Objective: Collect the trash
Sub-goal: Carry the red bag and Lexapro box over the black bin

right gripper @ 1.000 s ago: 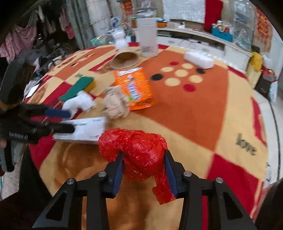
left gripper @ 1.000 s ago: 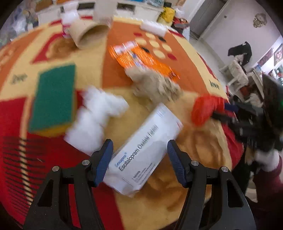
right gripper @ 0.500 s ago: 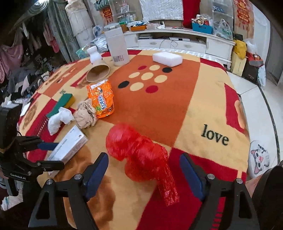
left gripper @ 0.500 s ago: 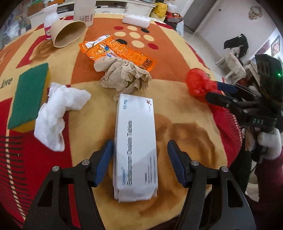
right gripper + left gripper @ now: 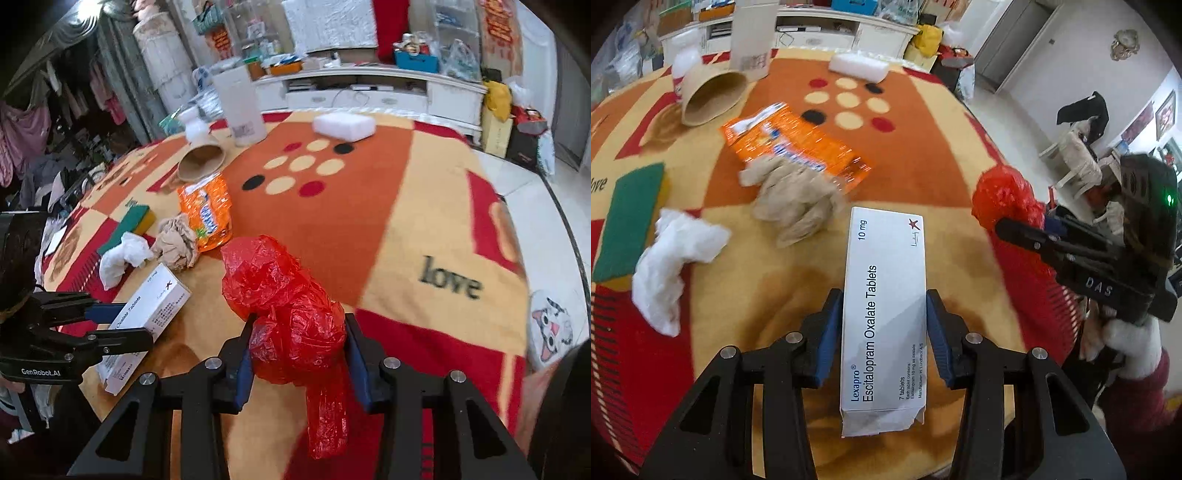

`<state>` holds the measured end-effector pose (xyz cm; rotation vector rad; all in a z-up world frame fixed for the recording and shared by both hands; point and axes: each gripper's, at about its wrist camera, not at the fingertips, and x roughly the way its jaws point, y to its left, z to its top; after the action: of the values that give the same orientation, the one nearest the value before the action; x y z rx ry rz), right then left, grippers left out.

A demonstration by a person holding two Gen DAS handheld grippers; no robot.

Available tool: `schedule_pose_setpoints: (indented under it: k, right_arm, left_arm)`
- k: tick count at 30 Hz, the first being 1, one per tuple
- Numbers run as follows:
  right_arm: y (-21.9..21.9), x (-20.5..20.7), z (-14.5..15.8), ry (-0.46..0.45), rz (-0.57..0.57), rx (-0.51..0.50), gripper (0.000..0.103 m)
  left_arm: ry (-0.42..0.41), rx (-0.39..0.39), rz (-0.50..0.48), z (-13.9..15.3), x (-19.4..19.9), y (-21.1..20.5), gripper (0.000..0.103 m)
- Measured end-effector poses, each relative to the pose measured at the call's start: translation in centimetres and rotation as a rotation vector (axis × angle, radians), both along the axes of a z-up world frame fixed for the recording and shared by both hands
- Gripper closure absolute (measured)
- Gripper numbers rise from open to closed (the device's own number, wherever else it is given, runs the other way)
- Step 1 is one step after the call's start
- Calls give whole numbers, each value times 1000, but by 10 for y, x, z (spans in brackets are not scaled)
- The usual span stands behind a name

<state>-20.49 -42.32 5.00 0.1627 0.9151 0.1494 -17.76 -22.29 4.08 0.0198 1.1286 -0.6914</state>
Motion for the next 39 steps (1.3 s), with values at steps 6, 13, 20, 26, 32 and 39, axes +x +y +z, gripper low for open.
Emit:
schedule_pose_setpoints:
  k: [6,13,20,26,32,39]
  right_arm:
    - [-32,-18,5,-10,-106,3,61]
    - [-65,-32,2,-9,-197,30,61]
    - [-94,-49,3,-16,-260,34,61]
    - [-127,-67,3,-17,-329,41,61]
    - [-159,-85,2,-4,-394,26,61]
    - [-196,-108,3,1,-474,21,61]
  left_arm:
    - [-23,-1,30,3,-1,-37,61]
    - [-79,8,13,7,-5,-78,61]
    - [-111,17,-28,11,-9,-119,61]
    - [-131,12,-91,15,-18,-163,61]
    - [-134,8,-147,15,-27,-203,61]
    - [-121,6,-212,12,-36,-244,61]
